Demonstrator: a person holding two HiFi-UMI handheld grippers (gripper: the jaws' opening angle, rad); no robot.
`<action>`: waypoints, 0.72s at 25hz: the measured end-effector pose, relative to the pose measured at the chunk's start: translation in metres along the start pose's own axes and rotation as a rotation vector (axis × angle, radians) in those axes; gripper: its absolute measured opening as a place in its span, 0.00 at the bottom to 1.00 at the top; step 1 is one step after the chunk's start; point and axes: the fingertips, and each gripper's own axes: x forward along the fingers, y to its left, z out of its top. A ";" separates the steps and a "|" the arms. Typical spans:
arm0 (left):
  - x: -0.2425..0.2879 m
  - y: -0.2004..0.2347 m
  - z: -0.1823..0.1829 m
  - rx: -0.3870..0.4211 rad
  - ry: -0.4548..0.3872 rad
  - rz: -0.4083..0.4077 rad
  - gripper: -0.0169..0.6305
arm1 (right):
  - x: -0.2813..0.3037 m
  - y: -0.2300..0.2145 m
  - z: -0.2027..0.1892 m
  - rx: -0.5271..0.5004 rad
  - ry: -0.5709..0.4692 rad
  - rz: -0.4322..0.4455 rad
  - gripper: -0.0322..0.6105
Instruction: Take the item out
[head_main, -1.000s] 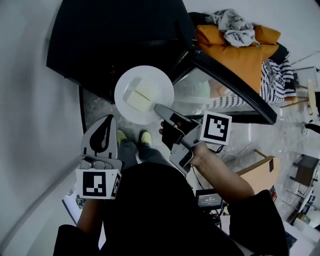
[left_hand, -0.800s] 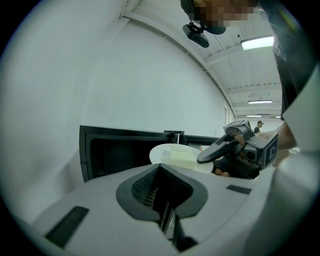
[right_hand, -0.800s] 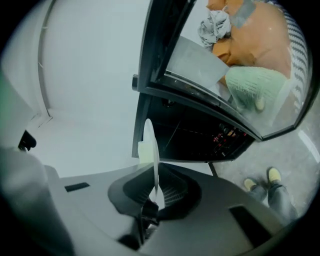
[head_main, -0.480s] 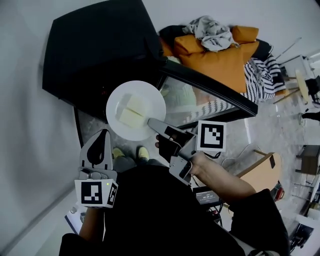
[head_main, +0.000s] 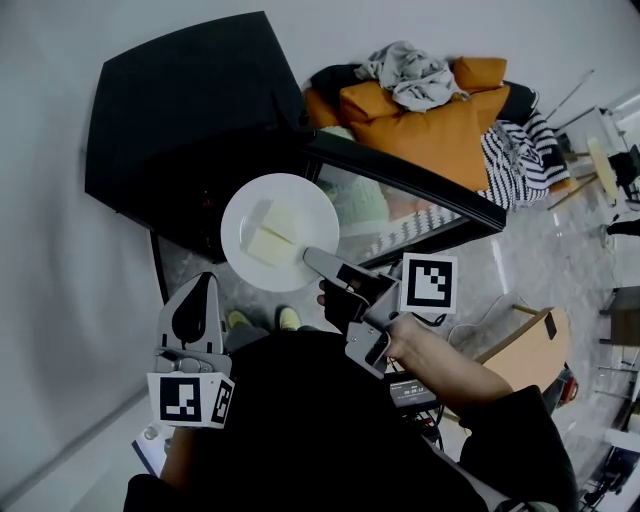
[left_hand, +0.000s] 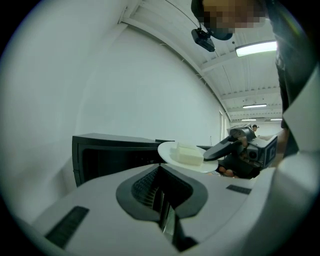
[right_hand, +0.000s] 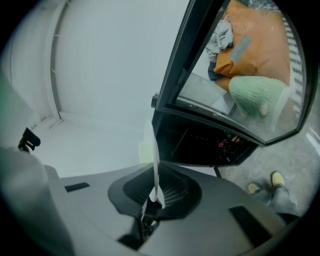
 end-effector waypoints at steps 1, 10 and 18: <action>0.000 0.000 0.001 0.002 -0.004 0.002 0.04 | 0.000 -0.001 0.001 -0.005 -0.003 0.001 0.09; -0.015 -0.001 0.008 0.006 -0.039 0.033 0.04 | -0.001 0.002 -0.009 -0.027 0.005 0.006 0.09; -0.023 0.005 0.007 -0.008 -0.055 0.051 0.04 | 0.007 0.004 -0.017 -0.038 0.015 0.013 0.09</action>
